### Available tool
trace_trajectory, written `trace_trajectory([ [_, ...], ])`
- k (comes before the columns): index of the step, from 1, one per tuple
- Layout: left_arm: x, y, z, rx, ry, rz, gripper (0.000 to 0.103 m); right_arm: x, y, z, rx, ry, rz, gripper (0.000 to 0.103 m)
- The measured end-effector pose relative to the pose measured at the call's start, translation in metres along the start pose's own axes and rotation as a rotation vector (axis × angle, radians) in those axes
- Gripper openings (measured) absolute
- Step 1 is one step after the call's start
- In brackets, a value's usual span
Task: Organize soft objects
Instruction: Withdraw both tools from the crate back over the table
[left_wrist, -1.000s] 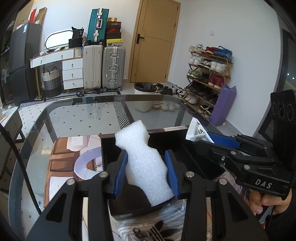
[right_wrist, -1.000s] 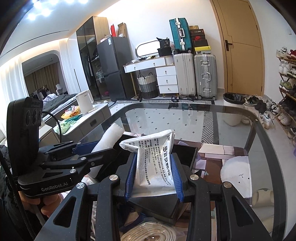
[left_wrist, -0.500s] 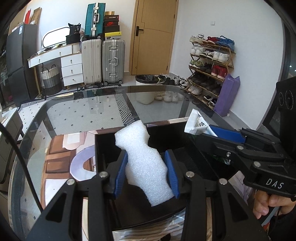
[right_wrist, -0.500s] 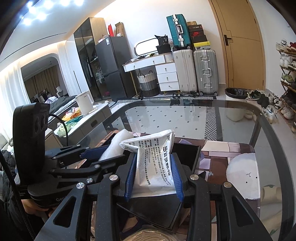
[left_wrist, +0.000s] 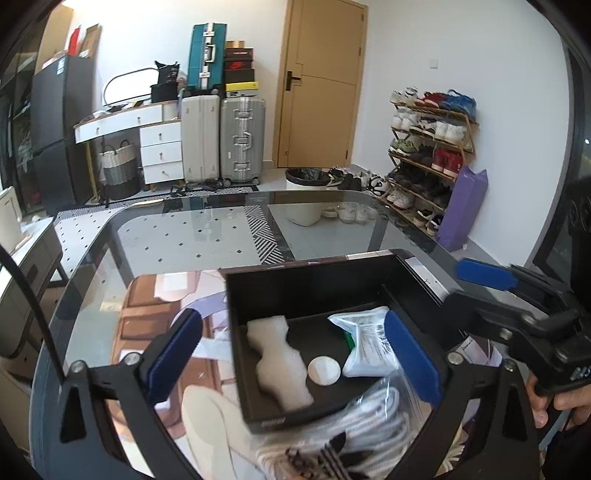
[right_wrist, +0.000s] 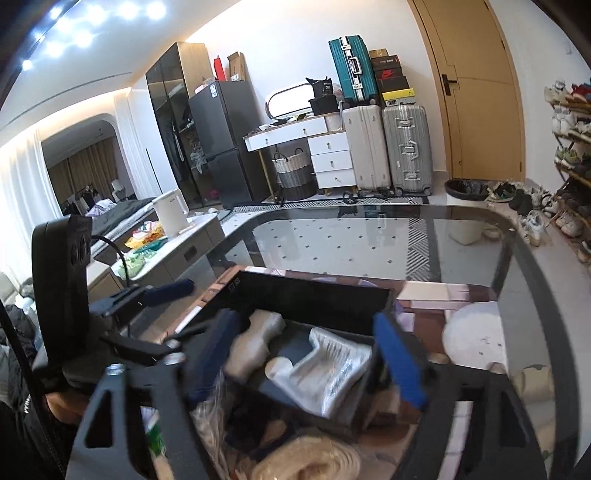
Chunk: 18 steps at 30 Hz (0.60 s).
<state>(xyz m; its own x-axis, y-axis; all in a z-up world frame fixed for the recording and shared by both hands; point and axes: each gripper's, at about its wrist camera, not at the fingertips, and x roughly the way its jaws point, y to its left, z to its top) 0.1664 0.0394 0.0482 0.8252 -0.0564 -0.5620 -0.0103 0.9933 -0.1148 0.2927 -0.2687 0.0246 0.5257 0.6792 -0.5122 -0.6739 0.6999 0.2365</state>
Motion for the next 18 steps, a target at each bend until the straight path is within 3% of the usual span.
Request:
trace_trajectory([
  [3, -0.009, 0.005, -0.005, -0.015, 0.011, -0.004, 0.103, -0.014, 0.001, -0.010, 0.006, 0.018, -0.015, 0.098],
  [18, -0.067, 0.019, -0.042, -0.038, -0.005, 0.015, 0.103, -0.062, 0.005, -0.058, 0.068, 0.054, -0.071, 0.102],
])
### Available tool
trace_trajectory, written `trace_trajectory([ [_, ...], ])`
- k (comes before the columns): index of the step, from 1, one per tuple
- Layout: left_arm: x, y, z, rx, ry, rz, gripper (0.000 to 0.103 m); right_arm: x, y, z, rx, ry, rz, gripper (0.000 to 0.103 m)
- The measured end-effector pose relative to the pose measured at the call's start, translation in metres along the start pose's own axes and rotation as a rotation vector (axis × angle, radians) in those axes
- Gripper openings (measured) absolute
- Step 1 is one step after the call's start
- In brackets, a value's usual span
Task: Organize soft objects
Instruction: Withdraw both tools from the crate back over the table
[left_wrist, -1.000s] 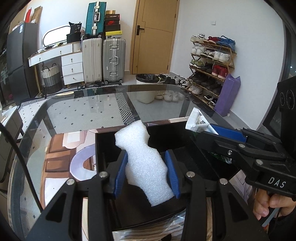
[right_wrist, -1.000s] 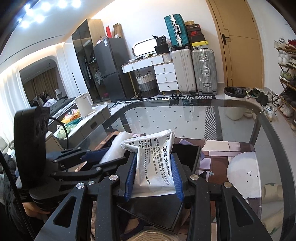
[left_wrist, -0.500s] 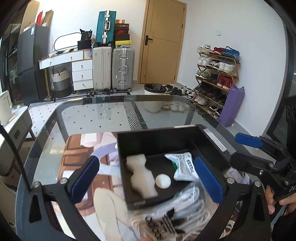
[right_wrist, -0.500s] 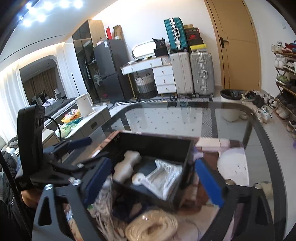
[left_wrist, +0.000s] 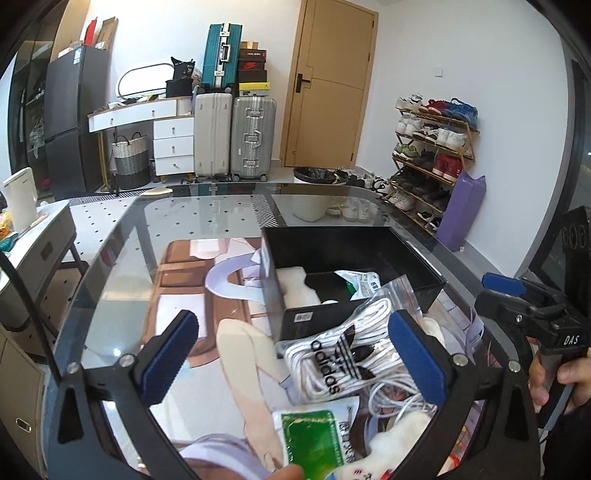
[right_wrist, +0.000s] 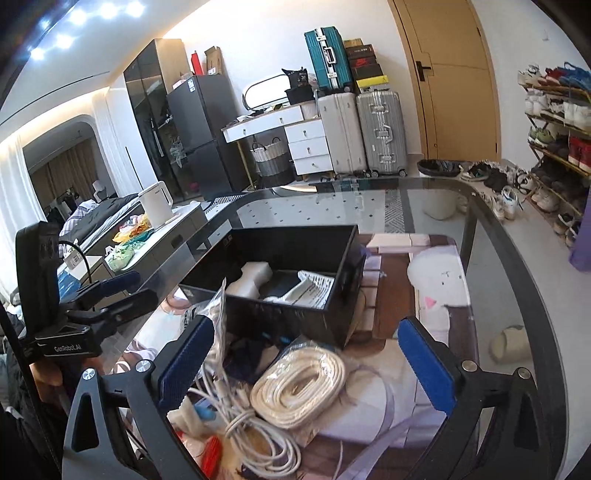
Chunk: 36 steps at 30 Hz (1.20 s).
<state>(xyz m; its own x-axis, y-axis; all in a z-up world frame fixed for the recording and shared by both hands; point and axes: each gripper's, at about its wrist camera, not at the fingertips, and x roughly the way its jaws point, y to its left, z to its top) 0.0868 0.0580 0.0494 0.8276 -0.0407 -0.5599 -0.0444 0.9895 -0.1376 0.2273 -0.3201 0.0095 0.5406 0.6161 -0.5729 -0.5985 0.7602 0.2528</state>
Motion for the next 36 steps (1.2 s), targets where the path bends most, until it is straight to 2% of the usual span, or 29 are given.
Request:
trace_trajectory([
  [13, -0.011, -0.004, -0.015, 0.019, 0.007, 0.011, 0.103, 0.008, 0.022, -0.022, -0.087, 0.116, 0.000, 0.102],
  [23, -0.013, 0.004, -0.030, 0.028, 0.051, 0.018, 0.103, 0.013, 0.038, -0.030, -0.120, 0.149, -0.007, 0.102],
  [36, -0.028, 0.000, -0.038, 0.029, 0.045, 0.015, 0.103, 0.006, 0.044, -0.038, -0.142, 0.158, -0.008, 0.102],
])
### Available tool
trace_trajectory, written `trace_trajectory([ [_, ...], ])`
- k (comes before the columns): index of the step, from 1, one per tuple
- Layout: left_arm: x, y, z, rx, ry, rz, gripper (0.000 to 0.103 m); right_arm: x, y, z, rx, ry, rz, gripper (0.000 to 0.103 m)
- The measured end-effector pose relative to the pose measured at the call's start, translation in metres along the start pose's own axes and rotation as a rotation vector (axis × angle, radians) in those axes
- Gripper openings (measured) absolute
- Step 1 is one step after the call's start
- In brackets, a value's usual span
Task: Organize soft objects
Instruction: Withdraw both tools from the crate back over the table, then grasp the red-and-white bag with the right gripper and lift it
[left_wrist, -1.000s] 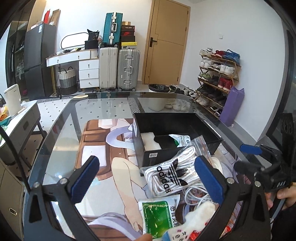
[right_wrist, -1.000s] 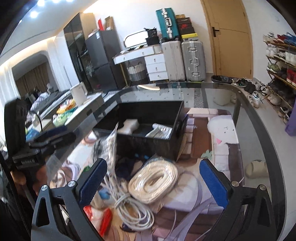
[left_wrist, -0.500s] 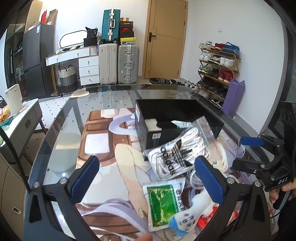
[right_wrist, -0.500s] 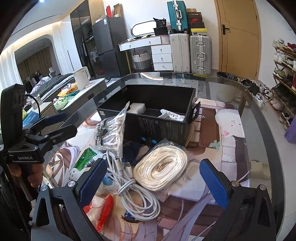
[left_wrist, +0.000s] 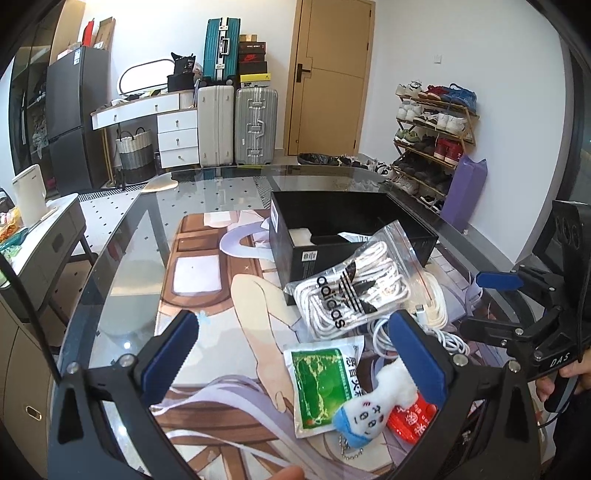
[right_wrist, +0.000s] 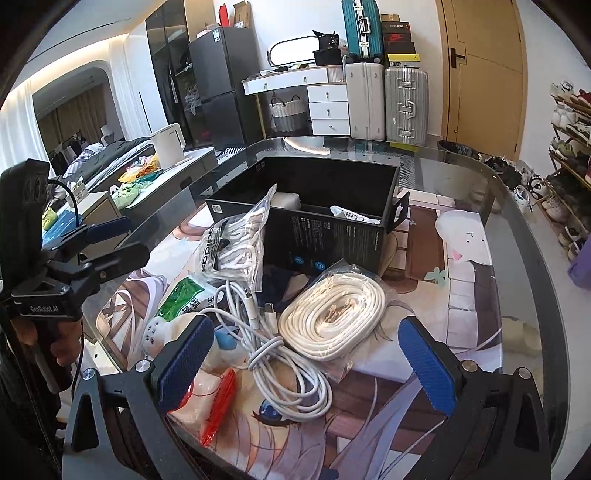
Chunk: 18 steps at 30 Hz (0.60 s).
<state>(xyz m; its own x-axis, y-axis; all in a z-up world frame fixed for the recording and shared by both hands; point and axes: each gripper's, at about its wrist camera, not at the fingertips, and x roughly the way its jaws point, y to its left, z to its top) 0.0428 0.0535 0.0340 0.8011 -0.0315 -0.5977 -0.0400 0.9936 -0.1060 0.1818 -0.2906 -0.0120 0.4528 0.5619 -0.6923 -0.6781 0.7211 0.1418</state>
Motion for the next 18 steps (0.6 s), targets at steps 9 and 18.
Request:
trace_trajectory([
  [9, -0.009, -0.007, -0.009, 0.041, -0.001, 0.015, 0.103, -0.011, 0.021, -0.012, -0.047, 0.007, -0.003, 0.102],
  [18, -0.016, 0.000, -0.008, 0.015, -0.005, 0.028, 0.103, -0.005, 0.052, -0.029, -0.119, 0.086, 0.054, 0.102],
])
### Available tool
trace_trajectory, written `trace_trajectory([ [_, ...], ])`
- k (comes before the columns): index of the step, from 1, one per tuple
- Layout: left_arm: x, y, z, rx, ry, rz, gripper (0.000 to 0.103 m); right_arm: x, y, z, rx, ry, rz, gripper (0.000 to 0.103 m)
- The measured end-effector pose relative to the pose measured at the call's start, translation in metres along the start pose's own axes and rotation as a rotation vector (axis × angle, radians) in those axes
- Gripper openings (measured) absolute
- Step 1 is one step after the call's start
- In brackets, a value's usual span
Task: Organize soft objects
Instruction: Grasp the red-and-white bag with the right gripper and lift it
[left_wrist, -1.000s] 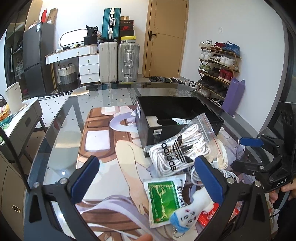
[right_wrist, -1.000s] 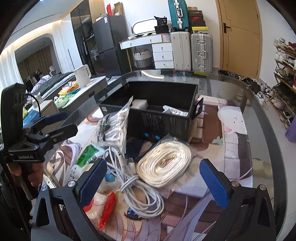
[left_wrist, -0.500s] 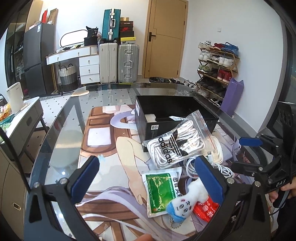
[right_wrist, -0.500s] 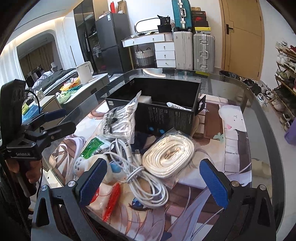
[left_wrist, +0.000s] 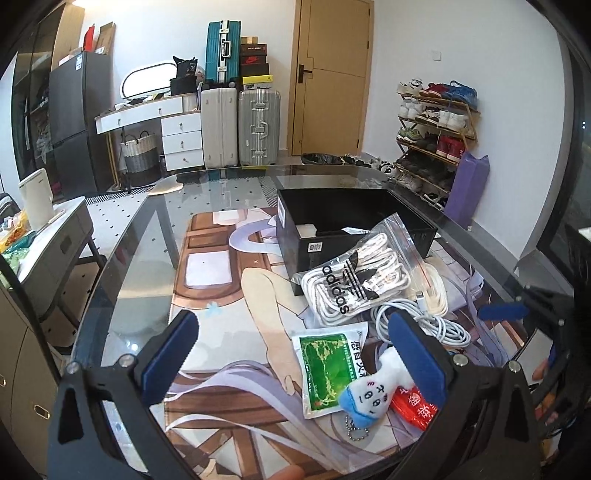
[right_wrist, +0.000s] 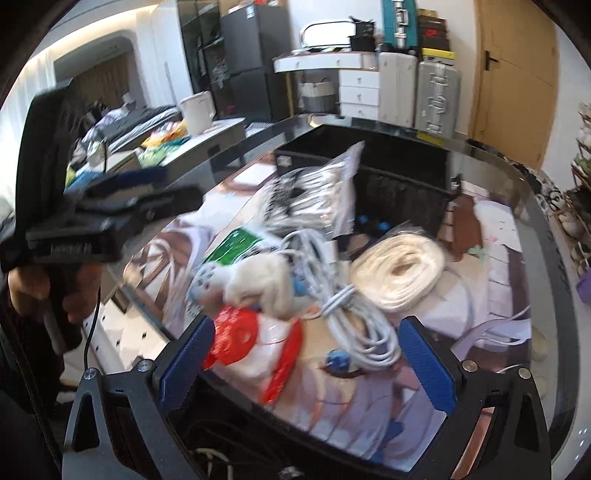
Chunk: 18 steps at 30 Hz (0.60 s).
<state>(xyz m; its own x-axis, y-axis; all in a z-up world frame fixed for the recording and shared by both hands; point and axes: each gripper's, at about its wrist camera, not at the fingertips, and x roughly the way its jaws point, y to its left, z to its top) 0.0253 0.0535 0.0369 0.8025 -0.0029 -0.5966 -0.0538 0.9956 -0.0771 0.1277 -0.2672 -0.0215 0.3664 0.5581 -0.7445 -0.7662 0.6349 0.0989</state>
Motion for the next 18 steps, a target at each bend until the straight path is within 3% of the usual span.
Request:
trace_trajectory([
  [4, -0.003, 0.002, 0.002, 0.001, -0.005, 0.004, 0.103, 0.001, 0.012, -0.001, -0.024, 0.012, 0.033, 0.101],
  [7, -0.002, 0.001, 0.003, 0.003, -0.004, 0.005, 0.103, 0.004, 0.022, -0.003, -0.056, 0.034, 0.078, 0.093],
  [18, 0.003, 0.000, 0.001, 0.004, 0.011, 0.006, 0.103, 0.033, 0.042, -0.015, -0.108, 0.114, 0.085, 0.075],
])
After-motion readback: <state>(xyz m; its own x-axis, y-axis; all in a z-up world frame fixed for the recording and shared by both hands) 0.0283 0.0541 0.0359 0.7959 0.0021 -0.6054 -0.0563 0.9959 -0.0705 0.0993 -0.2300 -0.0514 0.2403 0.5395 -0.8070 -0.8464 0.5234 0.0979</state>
